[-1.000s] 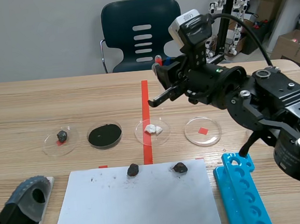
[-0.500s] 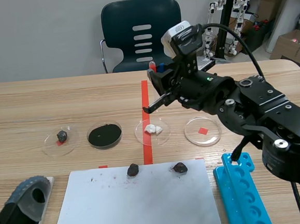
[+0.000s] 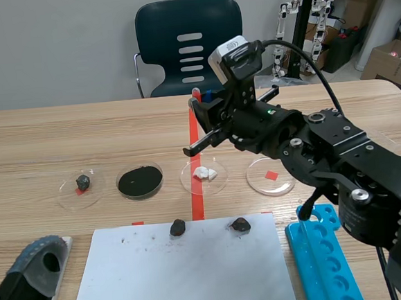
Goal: Squeeze the dropper onto the mineral
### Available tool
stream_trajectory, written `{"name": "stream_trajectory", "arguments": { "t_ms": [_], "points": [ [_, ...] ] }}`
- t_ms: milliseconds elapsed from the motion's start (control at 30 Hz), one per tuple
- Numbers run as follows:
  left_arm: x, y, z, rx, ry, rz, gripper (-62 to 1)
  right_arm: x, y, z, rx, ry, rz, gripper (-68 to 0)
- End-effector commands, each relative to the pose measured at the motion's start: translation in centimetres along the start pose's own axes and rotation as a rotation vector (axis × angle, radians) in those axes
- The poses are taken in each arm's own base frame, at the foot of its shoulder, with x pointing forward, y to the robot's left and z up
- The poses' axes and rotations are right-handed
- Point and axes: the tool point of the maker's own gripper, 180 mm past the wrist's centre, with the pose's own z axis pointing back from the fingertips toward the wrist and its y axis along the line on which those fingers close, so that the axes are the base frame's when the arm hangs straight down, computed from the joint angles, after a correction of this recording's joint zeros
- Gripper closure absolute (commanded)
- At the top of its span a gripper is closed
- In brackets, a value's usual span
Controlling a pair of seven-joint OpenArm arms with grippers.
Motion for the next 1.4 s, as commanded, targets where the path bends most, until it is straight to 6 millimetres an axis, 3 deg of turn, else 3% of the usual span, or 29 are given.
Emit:
{"name": "stream_trajectory", "arguments": {
  "t_ms": [0,400,1367],
  "points": [
    [0.8,-0.16,-0.19,0.001,-0.03,0.008,-62.3,1.45,-0.34,-0.47,-0.001,-0.043,0.006,-8.5],
    [0.8,-0.16,-0.19,0.001,-0.03,0.007,-62.3,0.54,-0.06,-0.18,0.0,-0.014,0.004,-8.5],
    [0.81,-0.16,-0.19,0.001,-0.03,0.008,-62.3,0.91,-0.01,-0.17,0.002,-0.035,0.01,-3.3]
  ]
}}
